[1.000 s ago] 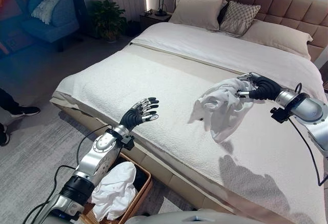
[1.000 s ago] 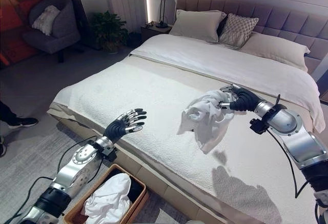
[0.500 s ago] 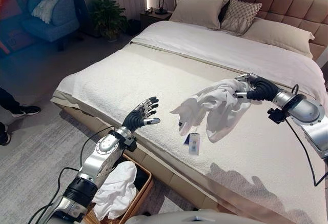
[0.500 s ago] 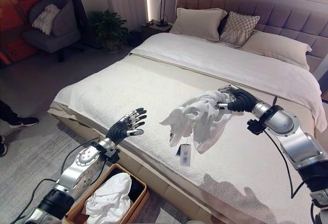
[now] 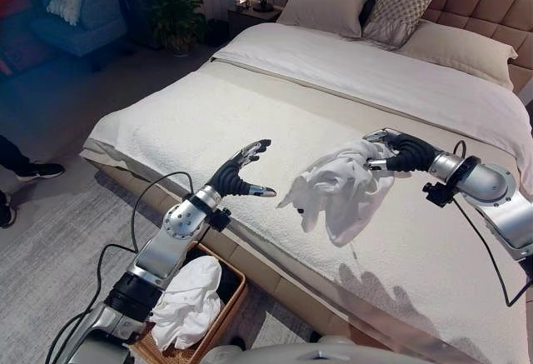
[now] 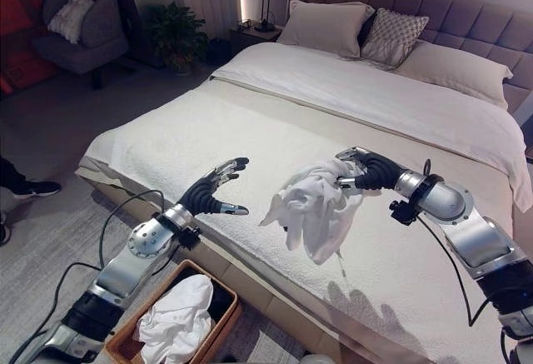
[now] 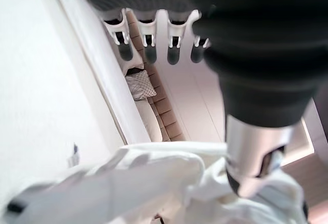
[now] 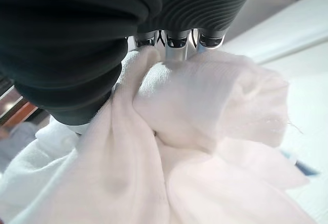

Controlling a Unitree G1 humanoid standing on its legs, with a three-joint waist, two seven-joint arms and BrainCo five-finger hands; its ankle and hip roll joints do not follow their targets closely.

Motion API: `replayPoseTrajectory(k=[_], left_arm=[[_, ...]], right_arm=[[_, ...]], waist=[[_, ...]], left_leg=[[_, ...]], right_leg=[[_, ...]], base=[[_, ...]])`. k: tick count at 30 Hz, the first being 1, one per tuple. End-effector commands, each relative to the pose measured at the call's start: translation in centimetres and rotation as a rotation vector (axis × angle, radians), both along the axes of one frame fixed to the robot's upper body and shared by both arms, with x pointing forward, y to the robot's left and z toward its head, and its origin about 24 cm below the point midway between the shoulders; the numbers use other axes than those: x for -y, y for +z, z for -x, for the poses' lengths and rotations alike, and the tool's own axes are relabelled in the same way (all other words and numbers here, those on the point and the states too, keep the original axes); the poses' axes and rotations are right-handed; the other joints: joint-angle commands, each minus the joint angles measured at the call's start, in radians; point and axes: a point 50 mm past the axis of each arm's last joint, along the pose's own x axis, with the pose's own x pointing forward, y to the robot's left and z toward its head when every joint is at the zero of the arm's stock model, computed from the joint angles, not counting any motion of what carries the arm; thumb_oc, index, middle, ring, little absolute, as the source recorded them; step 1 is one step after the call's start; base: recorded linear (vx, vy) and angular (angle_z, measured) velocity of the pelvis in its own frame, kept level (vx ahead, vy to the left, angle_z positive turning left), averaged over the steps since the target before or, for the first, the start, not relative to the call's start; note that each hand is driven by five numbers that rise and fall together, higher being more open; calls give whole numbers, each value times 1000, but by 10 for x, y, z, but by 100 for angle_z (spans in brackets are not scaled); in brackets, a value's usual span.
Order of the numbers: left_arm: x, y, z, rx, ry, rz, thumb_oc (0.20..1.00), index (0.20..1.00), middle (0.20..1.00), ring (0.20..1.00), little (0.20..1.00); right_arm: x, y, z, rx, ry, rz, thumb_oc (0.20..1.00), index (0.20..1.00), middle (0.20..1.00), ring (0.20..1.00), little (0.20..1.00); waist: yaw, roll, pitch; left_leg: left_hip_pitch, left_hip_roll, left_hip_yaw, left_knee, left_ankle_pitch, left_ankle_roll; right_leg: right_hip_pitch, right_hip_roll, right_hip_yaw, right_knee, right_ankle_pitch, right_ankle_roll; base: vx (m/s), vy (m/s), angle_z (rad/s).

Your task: Pick up clothes into the bucket

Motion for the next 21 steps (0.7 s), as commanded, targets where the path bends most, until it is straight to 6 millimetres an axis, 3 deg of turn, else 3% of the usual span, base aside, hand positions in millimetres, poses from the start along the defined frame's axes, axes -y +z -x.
replayPoseTrajectory(k=[1, 14, 21], left_arm=[[18, 27, -2, 162, -75, -1, 1000, 1000, 1000, 1000, 1000], [51, 32, -7, 151, -181, 29, 1000, 1000, 1000, 1000, 1000], [62, 33, -3, 98, -258, 82, 1000, 1000, 1000, 1000, 1000]], right_arm=[[-27, 40, -5, 136, 123, -99, 200, 200, 200, 200, 200], [-56, 40, -7, 95, 231, -220, 200, 200, 200, 200, 200], [-61, 45, -9, 113, 240, -251, 200, 200, 200, 200, 200]], waist=[[19, -39, -54], [12, -37, -52], [10, -35, -50]], left_leg=[[-92, 6, -2, 137, -95, -17], [-95, 9, -2, 138, -94, -16], [-99, 7, -5, 141, -94, -15]], right_leg=[[-43, -29, -32, 101, -41, 18], [-47, -27, -34, 99, -39, 17], [-52, -26, -35, 103, -39, 16]], base=[[0, 0, 0], [0, 0, 0], [0, 0, 0]])
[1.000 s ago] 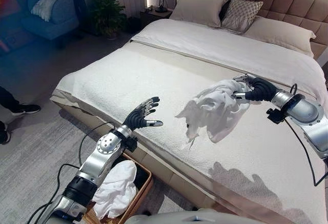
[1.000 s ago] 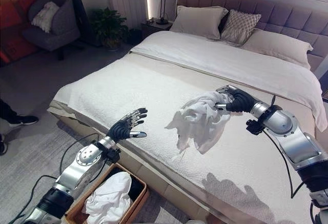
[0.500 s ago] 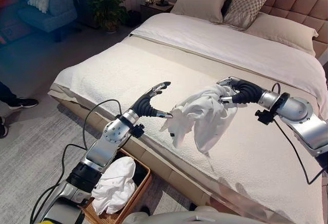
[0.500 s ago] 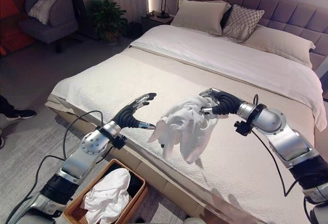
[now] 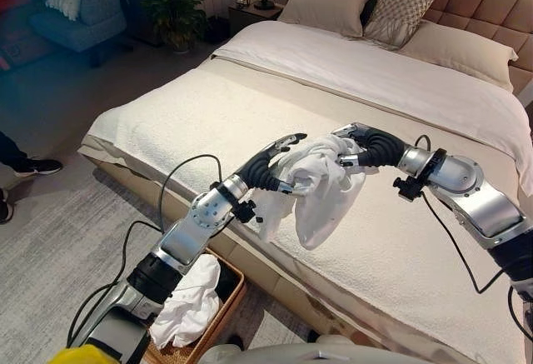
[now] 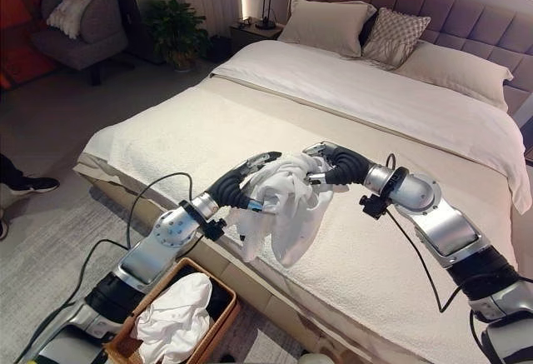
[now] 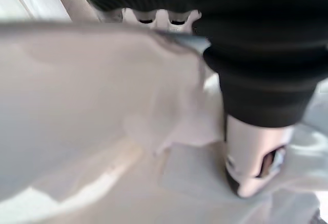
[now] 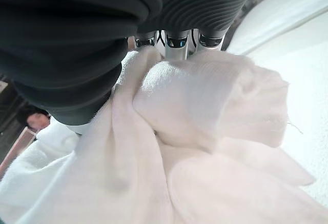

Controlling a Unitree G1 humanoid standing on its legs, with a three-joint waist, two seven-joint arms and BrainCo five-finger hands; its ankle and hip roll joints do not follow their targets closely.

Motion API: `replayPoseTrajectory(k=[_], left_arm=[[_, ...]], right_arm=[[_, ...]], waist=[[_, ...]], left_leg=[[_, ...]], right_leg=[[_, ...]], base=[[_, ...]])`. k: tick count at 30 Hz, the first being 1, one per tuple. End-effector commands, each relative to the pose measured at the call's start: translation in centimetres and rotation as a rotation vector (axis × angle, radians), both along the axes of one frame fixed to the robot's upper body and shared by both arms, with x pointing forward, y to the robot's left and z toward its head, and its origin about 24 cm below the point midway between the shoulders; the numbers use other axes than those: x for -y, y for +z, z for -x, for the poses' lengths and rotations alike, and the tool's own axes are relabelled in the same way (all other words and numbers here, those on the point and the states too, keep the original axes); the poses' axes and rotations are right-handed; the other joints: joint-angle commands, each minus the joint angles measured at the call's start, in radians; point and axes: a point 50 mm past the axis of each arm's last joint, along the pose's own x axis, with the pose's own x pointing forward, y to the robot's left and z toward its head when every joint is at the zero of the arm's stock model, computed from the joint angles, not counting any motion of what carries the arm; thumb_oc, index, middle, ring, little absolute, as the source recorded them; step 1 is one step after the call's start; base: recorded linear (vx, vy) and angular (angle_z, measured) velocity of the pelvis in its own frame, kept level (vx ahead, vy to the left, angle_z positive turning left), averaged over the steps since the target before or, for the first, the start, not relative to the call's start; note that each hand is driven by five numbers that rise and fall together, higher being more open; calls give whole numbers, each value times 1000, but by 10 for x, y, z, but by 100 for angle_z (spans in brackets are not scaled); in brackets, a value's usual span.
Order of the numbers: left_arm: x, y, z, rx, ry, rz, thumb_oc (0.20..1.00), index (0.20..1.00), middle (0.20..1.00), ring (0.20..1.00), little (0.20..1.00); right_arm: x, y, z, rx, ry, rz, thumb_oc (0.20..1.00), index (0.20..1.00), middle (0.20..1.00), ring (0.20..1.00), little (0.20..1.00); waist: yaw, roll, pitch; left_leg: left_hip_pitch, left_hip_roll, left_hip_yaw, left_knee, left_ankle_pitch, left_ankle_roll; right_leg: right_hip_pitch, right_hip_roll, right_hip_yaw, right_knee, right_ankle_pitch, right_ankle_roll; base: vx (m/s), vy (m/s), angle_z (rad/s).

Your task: Pick up clothes into the bucket

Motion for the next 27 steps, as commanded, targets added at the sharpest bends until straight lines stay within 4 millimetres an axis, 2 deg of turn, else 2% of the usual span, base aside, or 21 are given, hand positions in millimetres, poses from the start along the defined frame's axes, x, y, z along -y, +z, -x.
replayPoseTrajectory(k=[1, 9, 14, 19, 27], left_arm=[[19, 23, -2, 62, -94, 76, 1000, 1000, 1000, 1000, 1000], [18, 23, -7, 122, -49, 17, 1000, 1000, 1000, 1000, 1000], [6, 14, -10, 176, 44, -82, 1000, 1000, 1000, 1000, 1000], [0, 0, -11, 139, 96, -99, 1000, 1000, 1000, 1000, 1000], [3, -8, -10, 70, 76, -67, 1000, 1000, 1000, 1000, 1000]], right_arm=[[-25, 41, 0, 146, 106, -101, 200, 200, 200, 200, 200], [-34, 46, 1, 175, 136, -135, 200, 200, 200, 200, 200], [-36, 53, 4, 209, 148, -174, 200, 200, 200, 200, 200], [-36, 54, 6, 217, 154, -198, 200, 200, 200, 200, 200], [-38, 53, 8, 210, 165, -219, 200, 200, 200, 200, 200]], waist=[[11, -28, -54], [13, -30, -51], [12, -31, -55], [10, -33, -60], [8, -31, -66]], left_leg=[[-98, 10, -3, 140, -94, -15], [-107, 6, -2, 142, -88, -11], [-105, 1, 0, 141, -94, -5], [-102, -1, -1, 136, -96, -2], [-99, -3, -3, 128, -94, 1]], right_leg=[[-53, -24, -33, 102, -40, 16], [-60, -28, -32, 103, -32, 17], [-64, -29, -21, 105, -32, 19], [-67, -30, -15, 109, -33, 20], [-67, -30, -14, 107, -34, 21]], base=[[0, 0, 0], [0, 0, 0], [7, 0, 0], [3, 2, -2], [1, 1, -1]])
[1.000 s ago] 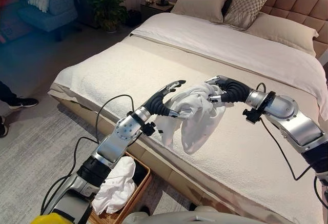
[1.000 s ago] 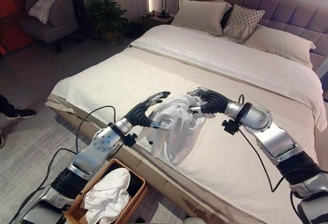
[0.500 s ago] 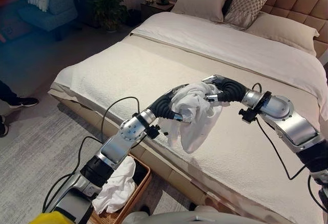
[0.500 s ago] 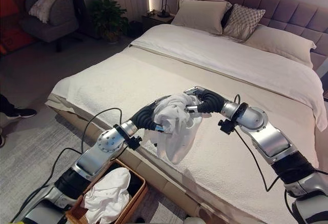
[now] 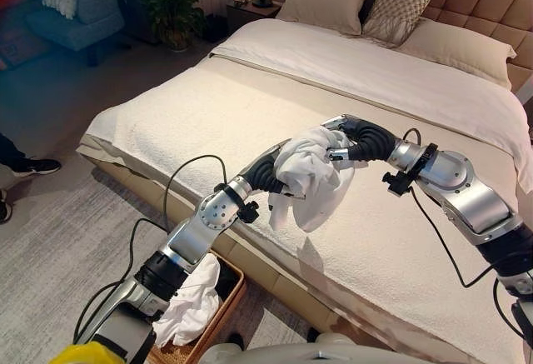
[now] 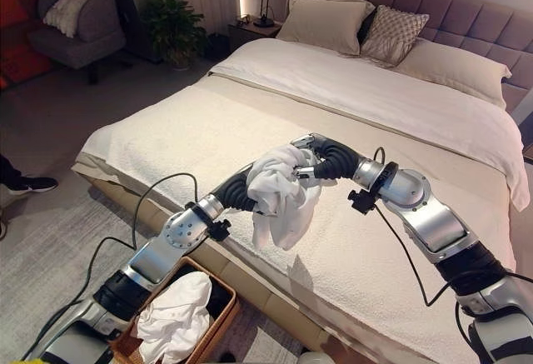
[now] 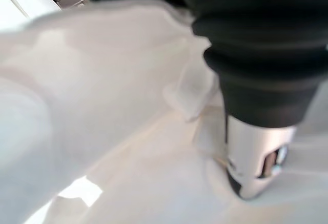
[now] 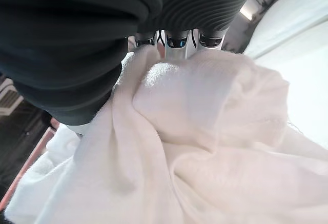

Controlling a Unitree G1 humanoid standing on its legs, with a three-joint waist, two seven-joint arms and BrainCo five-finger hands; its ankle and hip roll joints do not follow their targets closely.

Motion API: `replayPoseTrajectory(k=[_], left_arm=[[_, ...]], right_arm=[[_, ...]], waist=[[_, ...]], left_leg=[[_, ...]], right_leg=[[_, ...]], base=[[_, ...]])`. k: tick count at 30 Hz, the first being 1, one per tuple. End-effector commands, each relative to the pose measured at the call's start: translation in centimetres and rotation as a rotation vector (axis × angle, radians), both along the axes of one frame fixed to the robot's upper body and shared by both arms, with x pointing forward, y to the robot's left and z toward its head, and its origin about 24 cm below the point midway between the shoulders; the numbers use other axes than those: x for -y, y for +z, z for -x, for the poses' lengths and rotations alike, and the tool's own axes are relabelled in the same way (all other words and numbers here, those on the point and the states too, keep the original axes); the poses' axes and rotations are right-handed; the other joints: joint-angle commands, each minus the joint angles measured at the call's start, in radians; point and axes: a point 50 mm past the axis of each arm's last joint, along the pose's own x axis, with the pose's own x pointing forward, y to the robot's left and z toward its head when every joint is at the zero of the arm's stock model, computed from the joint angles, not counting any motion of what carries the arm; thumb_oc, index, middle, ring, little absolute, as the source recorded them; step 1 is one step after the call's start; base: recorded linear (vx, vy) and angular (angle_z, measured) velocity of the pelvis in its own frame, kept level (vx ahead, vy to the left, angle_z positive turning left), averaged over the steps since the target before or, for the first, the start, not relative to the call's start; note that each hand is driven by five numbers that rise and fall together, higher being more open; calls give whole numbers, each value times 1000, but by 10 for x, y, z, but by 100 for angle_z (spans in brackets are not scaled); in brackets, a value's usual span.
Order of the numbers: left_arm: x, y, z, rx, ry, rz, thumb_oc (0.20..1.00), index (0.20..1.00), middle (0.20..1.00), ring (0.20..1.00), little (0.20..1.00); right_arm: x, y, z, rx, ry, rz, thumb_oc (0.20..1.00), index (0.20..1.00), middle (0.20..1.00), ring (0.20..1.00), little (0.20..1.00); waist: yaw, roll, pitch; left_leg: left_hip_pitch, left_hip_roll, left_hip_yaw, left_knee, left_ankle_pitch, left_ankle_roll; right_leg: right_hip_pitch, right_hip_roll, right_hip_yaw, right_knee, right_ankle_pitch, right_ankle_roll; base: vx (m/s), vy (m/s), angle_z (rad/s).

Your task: Pick up clothes into the bucket

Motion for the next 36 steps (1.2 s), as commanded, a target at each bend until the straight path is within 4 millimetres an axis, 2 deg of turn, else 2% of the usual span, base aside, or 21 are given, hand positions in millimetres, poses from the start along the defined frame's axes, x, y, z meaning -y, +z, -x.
replayPoseTrajectory(k=[1, 4, 5, 6, 7, 8, 23, 25, 26, 27, 32, 34, 35, 36], left_arm=[[-2, 1, -4, -13, 4, 55, 1000, 1000, 1000, 1000, 1000], [-1, 1, -4, -22, -2, 60, 1000, 1000, 1000, 1000, 1000], [-2, -1, -4, -38, -2, 65, 821, 821, 821, 821, 821], [-2, -1, -4, -38, -2, 65, 558, 558, 558, 558, 558], [-2, -2, -4, -45, -5, 66, 416, 416, 416, 416, 416], [-3, -1, -4, -49, -10, 67, 200, 200, 200, 200, 200], [-9, -6, 2, -165, -20, 233, 200, 200, 200, 200, 200], [-12, -8, 3, -186, -10, 253, 200, 200, 200, 200, 200], [-12, -8, 3, -186, -10, 253, 200, 200, 200, 200, 200], [-17, -12, 3, -205, 13, 269, 200, 200, 200, 200, 200], [-38, -20, 6, -227, 97, 293, 200, 200, 200, 200, 200], [-59, -24, 10, -225, 177, 308, 200, 200, 200, 200, 200], [-59, -24, 10, -226, 177, 307, 200, 200, 200, 200, 200], [-70, -26, 14, -225, 213, 312, 200, 200, 200, 200, 200]], right_arm=[[-21, 39, 7, 153, 109, -142, 200, 200, 200, 200, 200], [-21, 38, 7, 147, 110, -142, 200, 200, 200, 200, 200], [-20, 38, 7, 146, 108, -139, 200, 200, 200, 200, 200], [-20, 38, 7, 146, 108, -139, 200, 200, 200, 200, 200], [-20, 38, 7, 144, 107, -137, 200, 200, 200, 200, 200], [-20, 37, 7, 140, 108, -137, 200, 200, 200, 200, 200], [-12, 28, 4, 125, 55, -132, 200, 200, 200, 200, 200], [-10, 26, 4, 131, 37, -128, 715, 715, 715, 715, 715], [-10, 26, 4, 131, 37, -128, 715, 715, 715, 715, 715], [-6, 25, 4, 139, 9, -128, 1000, 1000, 1000, 1000, 1000], [10, 18, 2, 141, -81, -136, 1000, 1000, 1000, 1000, 1000], [25, 10, 3, 128, -156, -142, 1000, 1000, 1000, 1000, 1000], [25, 10, 3, 127, -156, -142, 1000, 1000, 1000, 1000, 1000], [32, 6, 4, 119, -193, -142, 1000, 1000, 1000, 1000, 1000]], waist=[[9, -33, -67], [9, -33, -69], [9, -33, -70], [9, -33, -70], [9, -33, -71], [9, -33, -71], [13, -29, -73], [14, -28, -73], [14, -28, -73], [14, -26, -73], [14, -24, -75], [16, -21, -75], [16, -22, -76], [17, -21, -75]], left_leg=[[-82, -3, -6, 116, -92, 3], [-81, -4, -7, 114, -92, 3], [-81, -4, -8, 114, -92, 3], [-81, -4, -8, 114, -92, 3], [-80, -4, -8, 114, -92, 3], [-79, -4, -7, 113, -91, 3], [-70, -3, -8, 118, -103, 2], [-68, -2, -8, 117, -104, 2], [-68, -2, -8, 117, -104, 2], [-67, -3, -8, 118, -104, 1], [-65, -5, -8, 117, -106, 2], [-65, -4, -8, 115, -105, 2], [-65, -4, -8, 115, -105, 2], [-65, -4, -8, 115, -105, 2]], right_leg=[[-45, -30, -21, 90, -34, 21], [-44, -31, -22, 89, -35, 21], [-42, -31, -21, 88, -34, 21], [-41, -31, -21, 88, -34, 21], [-41, -31, -21, 87, -34, 21], [-41, -31, -21, 86, -34, 21], [-29, -34, -23, 86, -40, 21], [-28, -35, -23, 86, -40, 21], [-28, -35, -23, 86, -40, 21], [-28, -35, -22, 86, -39, 21], [-27, -34, -20, 85, -40, 20], [-26, -32, -20, 84, -41, 20], [-26, -32, -20, 83, -41, 20], [-27, -32, -19, 84, -42, 20]], base=[[0, 0, 0], [0, 0, 0], [0, 0, 0], [0, 0, 0], [0, 0, 0], [0, 0, 0], [0, 0, 0], [0, 0, 0], [0, 0, 0], [0, 0, 0], [0, 0, 0], [0, 0, 0], [0, 0, 0], [0, 0, 0]])
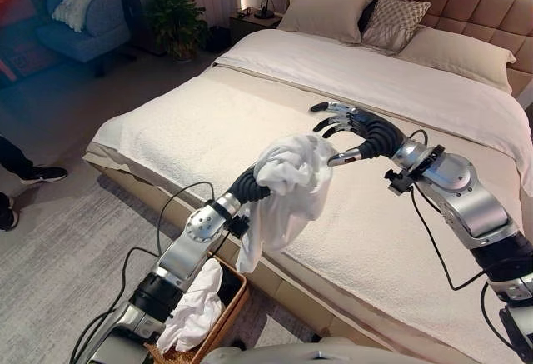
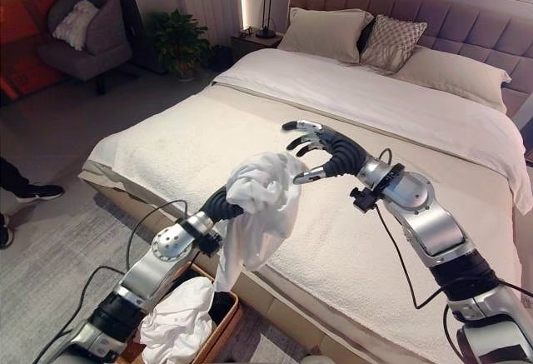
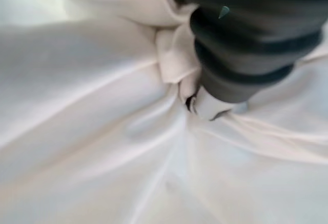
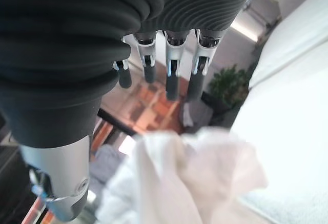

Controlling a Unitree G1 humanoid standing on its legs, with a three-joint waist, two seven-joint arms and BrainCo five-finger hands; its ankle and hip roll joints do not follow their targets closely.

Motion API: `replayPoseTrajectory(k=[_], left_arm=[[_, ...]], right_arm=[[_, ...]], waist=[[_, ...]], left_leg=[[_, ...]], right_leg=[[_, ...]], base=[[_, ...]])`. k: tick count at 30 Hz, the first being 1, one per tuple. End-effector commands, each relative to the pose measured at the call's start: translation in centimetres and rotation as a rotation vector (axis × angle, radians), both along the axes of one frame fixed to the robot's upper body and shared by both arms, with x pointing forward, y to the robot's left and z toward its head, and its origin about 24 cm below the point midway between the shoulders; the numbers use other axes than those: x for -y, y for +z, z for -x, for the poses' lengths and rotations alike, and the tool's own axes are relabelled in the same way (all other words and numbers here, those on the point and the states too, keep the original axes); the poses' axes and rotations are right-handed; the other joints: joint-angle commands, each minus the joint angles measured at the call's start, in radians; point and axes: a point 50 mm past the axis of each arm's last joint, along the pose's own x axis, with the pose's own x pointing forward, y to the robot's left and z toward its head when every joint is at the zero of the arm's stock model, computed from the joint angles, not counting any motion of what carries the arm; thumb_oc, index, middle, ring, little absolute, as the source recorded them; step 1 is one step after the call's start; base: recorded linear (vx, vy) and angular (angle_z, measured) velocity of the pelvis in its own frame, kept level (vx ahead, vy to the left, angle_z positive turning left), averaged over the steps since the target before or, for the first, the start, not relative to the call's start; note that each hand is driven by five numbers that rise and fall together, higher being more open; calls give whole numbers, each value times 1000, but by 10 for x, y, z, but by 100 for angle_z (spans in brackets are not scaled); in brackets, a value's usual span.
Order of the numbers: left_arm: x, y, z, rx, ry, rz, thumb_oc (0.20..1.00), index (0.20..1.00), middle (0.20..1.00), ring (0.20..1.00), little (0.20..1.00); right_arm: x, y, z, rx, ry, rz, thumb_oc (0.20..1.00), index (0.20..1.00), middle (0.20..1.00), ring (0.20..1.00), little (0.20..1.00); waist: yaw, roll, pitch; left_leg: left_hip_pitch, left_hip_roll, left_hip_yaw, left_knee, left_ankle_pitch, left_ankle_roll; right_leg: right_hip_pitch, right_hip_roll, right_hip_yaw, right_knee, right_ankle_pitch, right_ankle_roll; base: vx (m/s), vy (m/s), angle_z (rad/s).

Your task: Pick up clothes into the bucket

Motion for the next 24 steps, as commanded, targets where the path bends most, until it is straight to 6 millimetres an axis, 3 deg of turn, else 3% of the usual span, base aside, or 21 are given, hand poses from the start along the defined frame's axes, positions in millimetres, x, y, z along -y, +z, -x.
replayPoseTrajectory(k=[1, 6, 7, 10, 11, 13, 14, 16, 17, 18, 22, 24], left_arm=[[-34, 16, -1, 78, 117, 45, 200, 200, 200, 200, 200], [-75, 9, 16, 67, 265, -4, 200, 200, 200, 200, 200], [-92, 6, 24, 58, 336, -15, 200, 200, 200, 200, 200], [-107, 1, 34, 38, 396, -31, 200, 200, 200, 200, 200], [-125, -5, 44, 22, 488, -44, 200, 200, 200, 200, 200], [-132, -8, 48, 13, 519, -51, 200, 200, 200, 200, 200], [-144, -17, 57, -8, 611, -58, 200, 200, 200, 200, 200], [-157, -26, 65, -26, 692, -119, 200, 200, 200, 200, 200], [-163, -28, 67, -27, 729, -143, 200, 200, 200, 200, 200], [-163, -28, 67, -26, 729, -144, 200, 200, 200, 200, 200], [-179, -40, 75, -20, 931, -132, 200, 200, 200, 200, 200], [-179, -42, 74, -24, 950, -114, 200, 200, 200, 200, 200]], right_arm=[[18, 2, 3, 68, -107, -25, 1000, 1000, 1000, 1000, 1000], [44, -27, 8, -6, -260, -2, 1000, 1000, 1000, 1000, 1000], [55, -38, 12, -41, -323, 3, 1000, 1000, 1000, 1000, 1000], [66, -50, 16, -72, -387, -4, 1000, 1000, 1000, 1000, 1000], [77, -70, 23, -112, -481, -24, 1000, 1000, 1000, 1000, 1000], [81, -79, 26, -134, -517, -40, 1000, 1000, 1000, 1000, 1000], [88, -111, 40, -228, -613, -130, 1000, 1000, 1000, 1000, 1000], [95, -144, 53, -334, -713, -183, 1000, 1000, 1000, 1000, 1000], [97, -157, 59, -370, -754, -179, 1000, 1000, 1000, 1000, 1000], [97, -157, 59, -369, -753, -180, 1000, 1000, 1000, 1000, 1000], [111, -220, 97, -555, -996, -65, 1000, 1000, 1000, 1000, 1000], [112, -222, 99, -553, -1007, -46, 1000, 1000, 1000, 1000, 1000]], waist=[[18, -40, -53], [25, -37, -49], [28, -35, -44], [30, -34, -42], [32, -30, -27], [32, -29, -20], [30, -25, 7], [27, -19, 41], [26, -17, 54], [25, -18, 53], [16, -8, 127], [15, -6, 141]], left_leg=[[-81, -4, -7, 113, -105, 1], [-81, -3, -7, 112, -105, -1], [-83, -3, -7, 114, -107, -1], [-87, -3, -9, 118, -107, -1], [-100, -6, -12, 126, -107, -1], [-113, -8, -14, 136, -108, -1], [-139, -12, -19, 153, -105, 1], [-180, -18, -22, 177, -103, 2], [-197, -20, -23, 184, -101, 2], [-200, -20, -23, 186, -101, 2], [-279, -18, -28, 215, -82, 0], [-295, -17, -29, 220, -78, -1]], right_leg=[[-42, -32, -21, 81, -42, 20], [-43, -32, -23, 80, -43, 19], [-44, -32, -23, 79, -43, 17], [-48, -32, -24, 81, -43, 17], [-58, -32, -22, 86, -44, 15], [-68, -32, -21, 92, -44, 15], [-91, -33, -21, 107, -44, 13], [-134, -34, -17, 133, -44, 10], [-153, -34, -16, 143, -44, 8], [-156, -34, -16, 146, -45, 8], [-248, -37, -17, 196, -35, 5], [-268, -39, -17, 204, -33, 5]], base=[[0, 0, 0], [0, 0, 0], [0, 0, 0], [-11, 1, 0], [-60, 8, 1], [-81, 11, 1], [-146, 16, 1], [-193, 29, 4], [-108, 22, 6], [-125, 24, 7], [-146, 36, 3], [-98, 30, 4]])
